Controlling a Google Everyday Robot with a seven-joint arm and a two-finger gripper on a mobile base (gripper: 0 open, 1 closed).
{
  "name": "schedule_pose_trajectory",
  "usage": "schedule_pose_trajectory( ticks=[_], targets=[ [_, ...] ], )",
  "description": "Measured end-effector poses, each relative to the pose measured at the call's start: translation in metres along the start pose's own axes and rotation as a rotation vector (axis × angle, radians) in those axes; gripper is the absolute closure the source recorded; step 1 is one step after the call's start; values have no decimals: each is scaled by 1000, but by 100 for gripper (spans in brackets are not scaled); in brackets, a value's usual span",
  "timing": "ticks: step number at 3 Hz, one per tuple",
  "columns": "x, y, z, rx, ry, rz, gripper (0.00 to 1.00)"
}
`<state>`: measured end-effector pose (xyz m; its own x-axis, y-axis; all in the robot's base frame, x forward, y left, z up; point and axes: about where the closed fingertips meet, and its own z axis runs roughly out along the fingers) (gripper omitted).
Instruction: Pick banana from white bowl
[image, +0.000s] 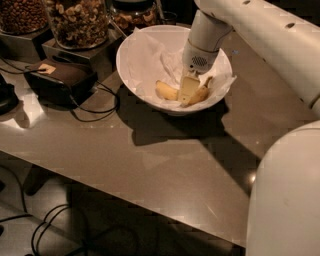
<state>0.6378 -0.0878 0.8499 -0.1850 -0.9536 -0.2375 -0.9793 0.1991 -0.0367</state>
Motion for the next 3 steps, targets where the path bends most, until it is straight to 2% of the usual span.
schedule_pose_trajectory(
  ticks=[2,3],
  targets=[
    [-1,0,8,-20,6,0,43],
    [-2,-1,10,-19,10,-5,61]
  ],
)
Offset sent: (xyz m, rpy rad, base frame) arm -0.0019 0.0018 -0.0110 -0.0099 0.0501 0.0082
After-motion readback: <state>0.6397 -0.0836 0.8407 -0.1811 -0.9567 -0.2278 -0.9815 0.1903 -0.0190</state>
